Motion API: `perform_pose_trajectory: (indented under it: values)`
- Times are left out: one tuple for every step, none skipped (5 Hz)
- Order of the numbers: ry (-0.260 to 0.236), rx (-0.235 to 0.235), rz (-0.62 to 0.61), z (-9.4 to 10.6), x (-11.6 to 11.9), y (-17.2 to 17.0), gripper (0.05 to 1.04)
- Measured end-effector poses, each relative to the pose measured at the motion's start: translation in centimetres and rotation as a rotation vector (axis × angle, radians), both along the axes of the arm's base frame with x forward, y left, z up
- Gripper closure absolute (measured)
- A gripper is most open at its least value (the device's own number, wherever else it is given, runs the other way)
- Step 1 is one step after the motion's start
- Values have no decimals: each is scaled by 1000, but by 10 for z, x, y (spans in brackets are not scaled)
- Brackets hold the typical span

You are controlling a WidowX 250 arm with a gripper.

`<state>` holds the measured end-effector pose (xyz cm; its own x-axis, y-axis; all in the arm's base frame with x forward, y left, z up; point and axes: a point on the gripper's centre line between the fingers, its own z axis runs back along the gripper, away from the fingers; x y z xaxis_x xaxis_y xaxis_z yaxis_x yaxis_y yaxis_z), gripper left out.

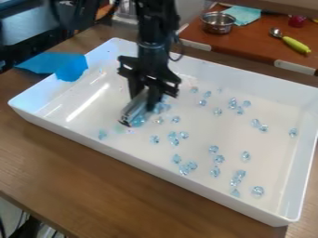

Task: Sweep into pile

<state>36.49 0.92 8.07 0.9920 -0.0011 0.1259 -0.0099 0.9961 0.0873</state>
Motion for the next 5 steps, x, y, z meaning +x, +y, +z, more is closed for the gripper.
perform_pose_trajectory:
  values:
    - [9,-6,7,-1,8,-24,707]
    - [23,-12,0,-1,12,-56,707]
    - [36,-28,-5,-1,17,-91,707]
    - [53,-47,-20,-1,19,-125,707]
    - [82,-73,-35,4,18,-152,707]
